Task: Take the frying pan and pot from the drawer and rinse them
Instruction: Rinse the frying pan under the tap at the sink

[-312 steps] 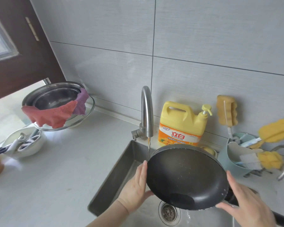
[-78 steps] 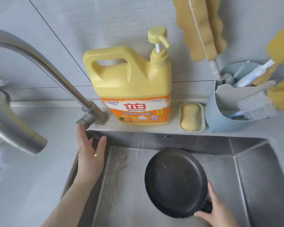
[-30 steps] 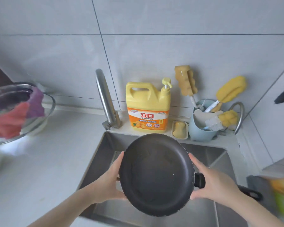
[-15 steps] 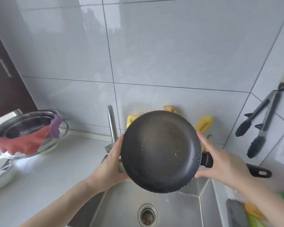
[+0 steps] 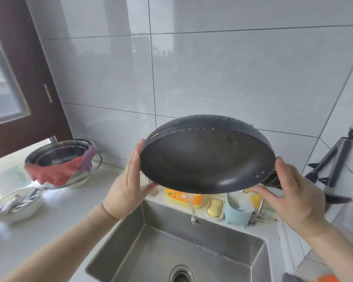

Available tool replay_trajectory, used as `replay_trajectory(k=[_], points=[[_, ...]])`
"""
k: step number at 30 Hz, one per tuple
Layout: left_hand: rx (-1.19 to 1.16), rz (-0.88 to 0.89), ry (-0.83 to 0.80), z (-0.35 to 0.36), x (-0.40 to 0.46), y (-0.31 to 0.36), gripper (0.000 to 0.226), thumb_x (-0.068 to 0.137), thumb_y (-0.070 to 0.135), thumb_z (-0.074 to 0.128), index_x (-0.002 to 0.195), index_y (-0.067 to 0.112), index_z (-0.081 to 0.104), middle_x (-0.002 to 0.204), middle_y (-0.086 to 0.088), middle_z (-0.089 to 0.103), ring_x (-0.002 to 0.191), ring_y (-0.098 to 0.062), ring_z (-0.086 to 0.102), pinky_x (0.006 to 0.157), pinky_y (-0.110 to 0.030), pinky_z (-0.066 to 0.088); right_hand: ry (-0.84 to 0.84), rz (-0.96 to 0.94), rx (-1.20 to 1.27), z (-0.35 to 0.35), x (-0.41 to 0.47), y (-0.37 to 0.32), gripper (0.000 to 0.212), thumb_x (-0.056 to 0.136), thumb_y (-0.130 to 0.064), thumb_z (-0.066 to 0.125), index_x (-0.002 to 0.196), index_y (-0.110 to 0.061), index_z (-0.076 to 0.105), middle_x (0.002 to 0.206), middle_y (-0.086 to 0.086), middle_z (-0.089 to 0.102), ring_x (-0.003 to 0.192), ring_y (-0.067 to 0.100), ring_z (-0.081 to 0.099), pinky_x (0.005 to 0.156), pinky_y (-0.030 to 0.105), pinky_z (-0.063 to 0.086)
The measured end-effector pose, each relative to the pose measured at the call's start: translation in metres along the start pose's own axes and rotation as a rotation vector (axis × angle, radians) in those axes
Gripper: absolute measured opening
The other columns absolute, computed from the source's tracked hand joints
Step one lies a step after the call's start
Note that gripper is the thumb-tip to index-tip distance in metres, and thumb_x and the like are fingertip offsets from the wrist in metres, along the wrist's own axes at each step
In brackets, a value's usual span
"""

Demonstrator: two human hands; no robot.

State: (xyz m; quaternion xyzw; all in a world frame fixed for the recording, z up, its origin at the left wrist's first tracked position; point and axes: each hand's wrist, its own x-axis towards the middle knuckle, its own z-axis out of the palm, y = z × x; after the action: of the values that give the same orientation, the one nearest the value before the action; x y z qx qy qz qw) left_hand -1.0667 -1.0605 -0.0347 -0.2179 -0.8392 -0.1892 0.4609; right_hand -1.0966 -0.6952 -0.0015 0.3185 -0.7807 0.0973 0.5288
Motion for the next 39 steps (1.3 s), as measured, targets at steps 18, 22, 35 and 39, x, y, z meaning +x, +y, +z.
replay_trajectory(k=[18,22,35,39], points=[[-0.227,-0.263,-0.319,-0.018,0.009,-0.005,0.139,0.070,0.014,0.088,0.151,0.042,-0.021,0.164,0.003,0.008,0.141,-0.023,0.040,0.107,-0.041,0.046,-0.539,0.385,0.161,0.003,0.019,-0.007,0.110,0.067,-0.060,0.076,0.144,-0.059,-0.002,0.104,-0.001,0.063,0.078,0.025,0.065,0.060,0.036,0.052],[-0.586,-0.579,-0.723,-0.007,-0.002,-0.014,0.133,0.063,0.000,0.090,0.149,0.053,0.004,0.144,0.002,0.047,0.118,-0.017,0.060,0.091,-0.036,0.057,-0.963,0.616,0.526,0.030,0.001,0.004,0.122,0.060,-0.040,0.090,0.144,-0.062,0.003,0.105,-0.010,0.059,0.107,0.011,0.057,0.100,0.035,0.045],[-0.808,-0.785,-1.095,0.012,-0.044,-0.033,0.111,0.062,0.008,0.092,0.148,0.040,0.030,0.144,0.007,0.047,0.120,-0.026,0.061,0.103,-0.052,0.048,-1.344,0.807,0.753,0.040,-0.051,-0.007,0.094,0.063,-0.037,0.081,0.136,-0.061,0.025,0.092,-0.008,0.066,0.058,0.018,0.055,0.050,0.028,0.040],[-0.826,-0.781,-1.120,0.011,-0.043,-0.036,0.111,0.063,0.011,0.092,0.149,0.042,0.028,0.146,0.009,0.047,0.123,-0.024,0.059,0.107,-0.051,0.044,-1.356,0.830,0.738,0.038,-0.051,-0.010,0.095,0.063,-0.038,0.081,0.136,-0.061,0.024,0.092,-0.009,0.065,0.058,0.018,0.056,0.051,0.028,0.041]])
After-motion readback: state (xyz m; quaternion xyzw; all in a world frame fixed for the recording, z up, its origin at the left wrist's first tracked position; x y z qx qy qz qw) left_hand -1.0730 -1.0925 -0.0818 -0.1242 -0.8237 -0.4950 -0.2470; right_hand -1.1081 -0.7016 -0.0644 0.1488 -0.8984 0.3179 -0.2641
